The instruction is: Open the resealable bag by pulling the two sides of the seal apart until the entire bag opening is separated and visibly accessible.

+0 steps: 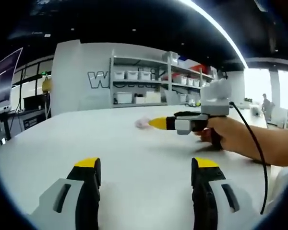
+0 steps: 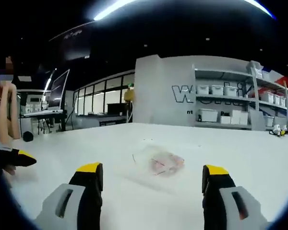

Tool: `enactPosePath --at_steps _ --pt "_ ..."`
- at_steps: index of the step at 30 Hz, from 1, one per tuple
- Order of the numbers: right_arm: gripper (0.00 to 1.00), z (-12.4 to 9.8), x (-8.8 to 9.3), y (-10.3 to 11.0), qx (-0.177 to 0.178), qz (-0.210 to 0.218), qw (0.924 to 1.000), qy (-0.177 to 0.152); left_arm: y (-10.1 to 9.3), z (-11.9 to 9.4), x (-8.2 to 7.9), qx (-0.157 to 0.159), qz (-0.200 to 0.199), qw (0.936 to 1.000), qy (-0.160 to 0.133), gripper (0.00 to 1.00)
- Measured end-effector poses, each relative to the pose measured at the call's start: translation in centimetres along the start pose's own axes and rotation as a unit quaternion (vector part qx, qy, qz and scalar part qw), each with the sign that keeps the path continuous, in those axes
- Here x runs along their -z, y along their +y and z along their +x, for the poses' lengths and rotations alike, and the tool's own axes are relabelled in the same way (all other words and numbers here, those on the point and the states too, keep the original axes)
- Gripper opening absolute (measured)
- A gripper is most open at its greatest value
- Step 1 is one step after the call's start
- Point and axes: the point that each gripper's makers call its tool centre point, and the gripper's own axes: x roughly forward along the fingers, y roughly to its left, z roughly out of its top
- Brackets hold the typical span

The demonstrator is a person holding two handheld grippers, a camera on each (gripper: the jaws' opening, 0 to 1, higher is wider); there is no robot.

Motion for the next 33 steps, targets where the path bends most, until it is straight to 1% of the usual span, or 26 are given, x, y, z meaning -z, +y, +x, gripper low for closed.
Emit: enactPosePath --at_steps 3,8,12,17,21,28,33 --pt "0.86 0.00 0.16 0.36 -0.006 0.006 0.9999 0.007 0.18 0.03 0.22 -0.001 -0.001 1.0000 0.004 0.79" --pt "0.83 -0.06 -0.06 0.70 -0.014 0.010 0.9998 0.006 0.17 -0.06 0.27 0.000 -0.005 1.0000 0.003 0.79" --pt "0.78 0.07 0.19 0.70 -0.019 0.008 0.9997 0.012 0.07 -0.04 0.29 0.000 -0.005 1.0000 0.004 0.79" --pt "0.74 -0.09 0.19 0.77 -0.022 0.011 0.9996 0.014 0.22 -0.04 0.26 0.000 -0.008 1.0000 0.003 0.79" --pt "0.73 -0.15 0.13 0.60 -0.021 0.011 0.9996 0.014 0.39 0.03 0.28 0.001 -0.008 1.0000 0.004 0.78" --pt "0.72 -0.79 0.14 0.35 -0.013 0.017 0.9997 0.013 0.17 -0.01 0.33 0.002 -0.009 0.9999 0.005 0.78" --pt "0.69 -0.75 0.21 0.06 -0.012 0.019 0.9996 0.016 -0.05 -0.03 0.38 0.003 -0.009 0.9999 0.006 0.77"
